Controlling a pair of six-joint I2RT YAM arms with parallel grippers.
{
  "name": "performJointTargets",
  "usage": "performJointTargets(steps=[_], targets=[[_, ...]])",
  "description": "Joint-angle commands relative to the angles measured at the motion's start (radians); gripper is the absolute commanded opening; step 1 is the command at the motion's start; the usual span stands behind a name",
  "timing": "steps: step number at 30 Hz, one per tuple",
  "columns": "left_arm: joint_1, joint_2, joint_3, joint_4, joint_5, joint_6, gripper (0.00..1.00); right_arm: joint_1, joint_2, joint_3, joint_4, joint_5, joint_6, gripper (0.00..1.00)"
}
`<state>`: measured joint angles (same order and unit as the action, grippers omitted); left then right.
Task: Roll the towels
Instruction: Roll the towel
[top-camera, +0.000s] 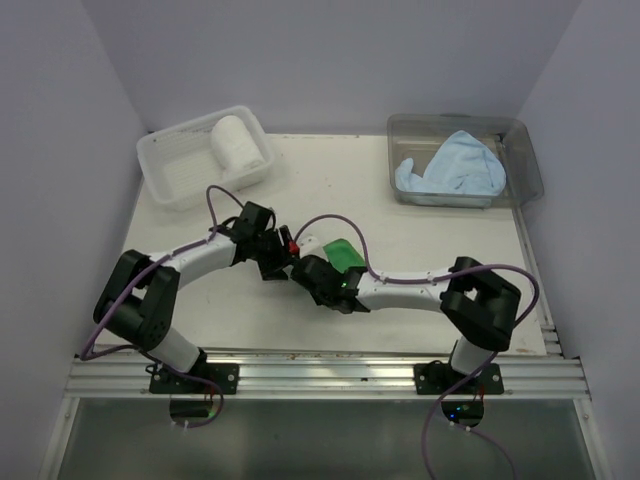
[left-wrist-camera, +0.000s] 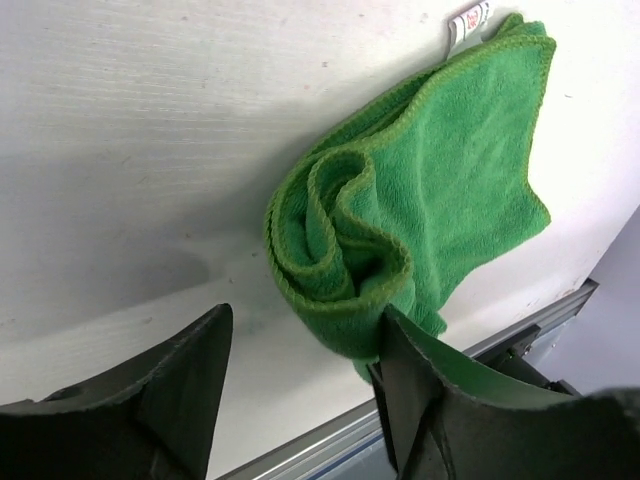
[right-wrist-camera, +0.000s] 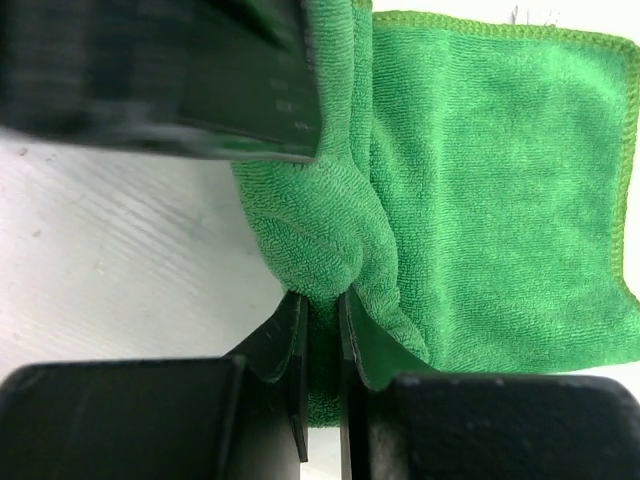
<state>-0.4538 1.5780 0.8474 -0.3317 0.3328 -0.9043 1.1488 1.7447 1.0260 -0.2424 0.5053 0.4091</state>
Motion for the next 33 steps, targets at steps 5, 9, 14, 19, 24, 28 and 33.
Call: performJointTargets(steps=[5,9,14,19,24,28,33], targets=[[0.01,-0.085,0.024,0.016,0.018,-0.002,0.83,-0.099,-0.093,-0.136,0.138,-0.257,0.095,0.0],[0.012,-0.098,0.021,0.022,0.02,-0.004,0.88,-0.139,-0.131,-0.193,0.213,-0.376,0.131,0.0],[0.012,-0.098,0.004,0.057,0.037,-0.007,0.87,-0.231,-0.178,-0.286,0.351,-0.583,0.203,0.0],[0.01,-0.089,-0.021,0.098,0.066,-0.018,0.84,-0.337,-0.183,-0.375,0.497,-0.76,0.298,0.0],[0.009,-0.062,-0.045,0.157,0.104,-0.031,0.81,-0.38,-0.149,-0.426,0.604,-0.872,0.349,0.0],[0.004,-0.042,-0.047,0.18,0.115,-0.041,0.77,-0.402,-0.125,-0.457,0.67,-0.941,0.385,0.0],[0.001,-0.021,-0.038,0.194,0.121,-0.039,0.7,-0.443,-0.087,-0.506,0.793,-1.008,0.454,0.0]])
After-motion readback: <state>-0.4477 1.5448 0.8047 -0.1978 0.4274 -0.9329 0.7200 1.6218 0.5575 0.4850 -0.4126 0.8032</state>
